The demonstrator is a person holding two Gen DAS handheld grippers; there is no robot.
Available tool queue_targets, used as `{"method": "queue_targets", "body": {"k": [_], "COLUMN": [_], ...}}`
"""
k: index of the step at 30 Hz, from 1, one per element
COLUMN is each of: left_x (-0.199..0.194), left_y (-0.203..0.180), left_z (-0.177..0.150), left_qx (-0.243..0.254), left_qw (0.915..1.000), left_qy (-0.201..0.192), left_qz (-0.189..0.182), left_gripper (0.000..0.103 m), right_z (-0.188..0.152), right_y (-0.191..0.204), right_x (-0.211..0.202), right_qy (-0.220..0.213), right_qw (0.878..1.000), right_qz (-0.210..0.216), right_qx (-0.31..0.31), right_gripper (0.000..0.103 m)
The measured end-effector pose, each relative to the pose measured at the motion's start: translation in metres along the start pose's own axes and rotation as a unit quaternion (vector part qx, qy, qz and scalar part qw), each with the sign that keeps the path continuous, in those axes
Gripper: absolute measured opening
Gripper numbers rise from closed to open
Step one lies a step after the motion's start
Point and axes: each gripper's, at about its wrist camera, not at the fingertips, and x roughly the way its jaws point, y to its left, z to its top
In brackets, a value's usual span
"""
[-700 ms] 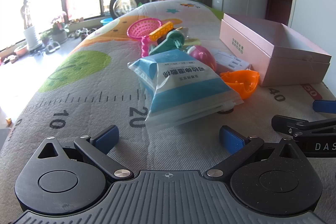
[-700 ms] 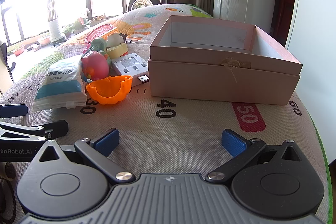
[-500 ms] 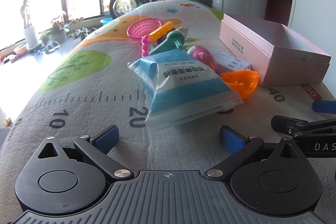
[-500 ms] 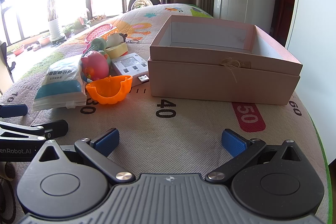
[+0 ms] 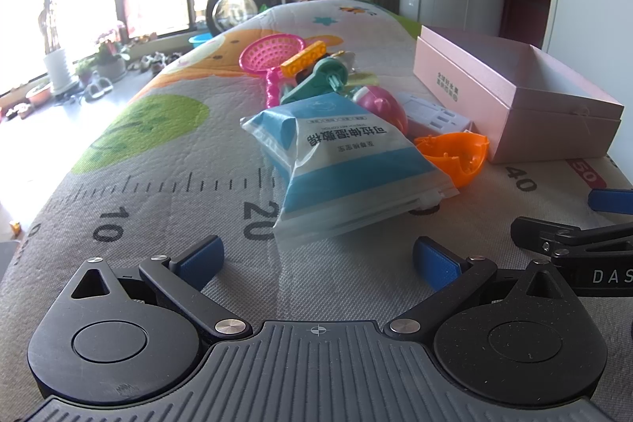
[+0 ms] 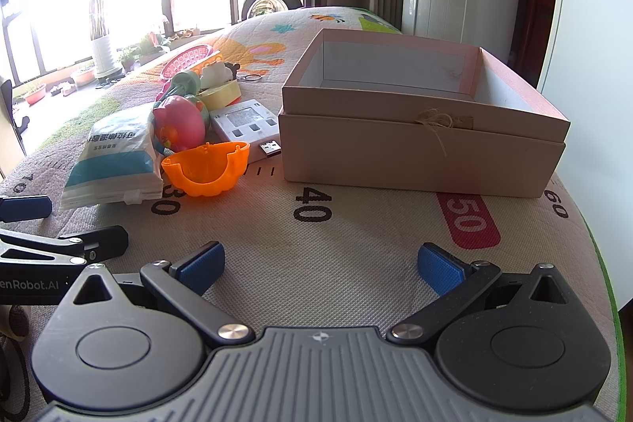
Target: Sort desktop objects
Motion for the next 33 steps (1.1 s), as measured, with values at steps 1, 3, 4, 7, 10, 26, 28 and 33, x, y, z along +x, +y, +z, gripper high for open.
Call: {"method": "queue_targets", "body": {"k": [1, 3, 4, 7, 10, 26, 28, 33], "left_x": [-0.0002, -0.0005, -0.0006, 0.0003, -0.0002, -0.0003, -0.0006, 0.0005], "left_y": [-0.0001, -0.0003, -0.0004, 0.0002, 0.0000, -0.0005, -0.0008, 0.0033], "left_z": [-0.0002, -0.0005, -0.0006, 0.0003, -0.0001, -0.0001, -0.0002, 0.0020], "left_qx": [0.000, 0.000, 0.000, -0.001, -0.001, 0.000, 0.000, 0.003], "left_qw": [1.0000, 1.0000, 1.0000, 1.0000, 1.0000, 1.0000, 1.0000, 0.9999], "left_qy": [0.000, 0.000, 0.000, 0.000, 0.000, 0.001, 0.001, 0.015], "left_qz": [0.000, 0.000, 0.000, -0.001, -0.001, 0.000, 0.000, -0.005], "left_gripper": [0.103, 0.103, 0.103, 0.103, 0.103, 0.103, 0.103, 0.103], "right_z": [-0.0001, 0.0001, -0.0001, -0.0001, -0.0001, -0.0008, -0.0017, -0.0007], "right_y": [0.0006, -0.0003, 0.0002, 0.0003, 0.0003, 0.0003, 0.0004, -0.0003], "right_x": [0.0001, -0.0001, 0.0000, -0.0001, -0.0001, 0.0003, 0.0006, 0.0017], "right_qy": [0.000, 0.000, 0.000, 0.000, 0.000, 0.000, 0.000, 0.017], "right_qw": [1.000, 1.000, 1.000, 1.000, 1.000, 1.000, 1.000, 1.000], "right_qz": [0.000, 0.000, 0.000, 0.000, 0.000, 0.000, 0.000, 0.003], "right_qx": [0.000, 0.000, 0.000, 0.000, 0.000, 0.000, 0.000, -0.002], "right_gripper": [0.103, 0.103, 0.103, 0.103, 0.103, 0.103, 0.103, 0.103]}}
